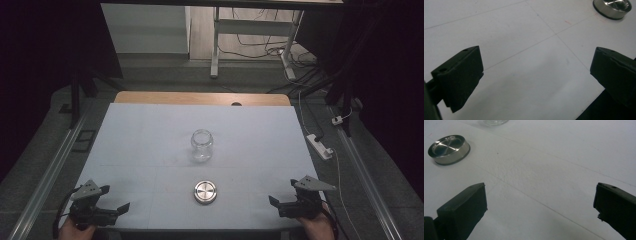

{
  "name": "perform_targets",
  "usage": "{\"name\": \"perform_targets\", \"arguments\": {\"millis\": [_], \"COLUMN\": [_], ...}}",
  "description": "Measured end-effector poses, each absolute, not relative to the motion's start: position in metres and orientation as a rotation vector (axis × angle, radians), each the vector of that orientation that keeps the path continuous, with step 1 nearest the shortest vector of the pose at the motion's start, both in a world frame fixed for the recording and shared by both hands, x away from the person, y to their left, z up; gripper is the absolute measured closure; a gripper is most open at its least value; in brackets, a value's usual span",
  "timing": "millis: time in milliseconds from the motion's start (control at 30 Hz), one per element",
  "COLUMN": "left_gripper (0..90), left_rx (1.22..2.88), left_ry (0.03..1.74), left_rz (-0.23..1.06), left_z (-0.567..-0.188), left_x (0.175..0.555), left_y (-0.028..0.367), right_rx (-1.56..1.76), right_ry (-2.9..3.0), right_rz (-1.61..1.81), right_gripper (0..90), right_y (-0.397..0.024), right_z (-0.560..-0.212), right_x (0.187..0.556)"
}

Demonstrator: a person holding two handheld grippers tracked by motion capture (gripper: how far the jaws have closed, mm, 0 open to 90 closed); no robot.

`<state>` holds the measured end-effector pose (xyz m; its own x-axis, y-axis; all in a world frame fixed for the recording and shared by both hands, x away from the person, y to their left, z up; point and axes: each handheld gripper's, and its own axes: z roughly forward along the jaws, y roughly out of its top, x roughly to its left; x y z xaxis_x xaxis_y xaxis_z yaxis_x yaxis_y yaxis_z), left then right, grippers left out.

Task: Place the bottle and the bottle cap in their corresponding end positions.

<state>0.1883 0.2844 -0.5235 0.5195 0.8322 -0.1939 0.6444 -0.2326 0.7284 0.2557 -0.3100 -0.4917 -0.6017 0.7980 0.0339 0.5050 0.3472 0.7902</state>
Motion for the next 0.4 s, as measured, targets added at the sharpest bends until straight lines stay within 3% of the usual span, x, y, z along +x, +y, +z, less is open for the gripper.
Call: {"name": "perform_targets", "arguments": {"millis": [400], "left_gripper": [0.0], "left_rx": [1.968], "left_ry": [1.248], "left_rz": [0.287], "left_z": [-0.5246], "left_x": [0.1877], "left_y": [0.2869], "right_rx": [1.177], "right_ry": [2.289], "right_rz": [1.035], "right_gripper": [0.0], "right_y": [-0.3143], "right_z": [-0.4955], "right_x": [0.2503]}}
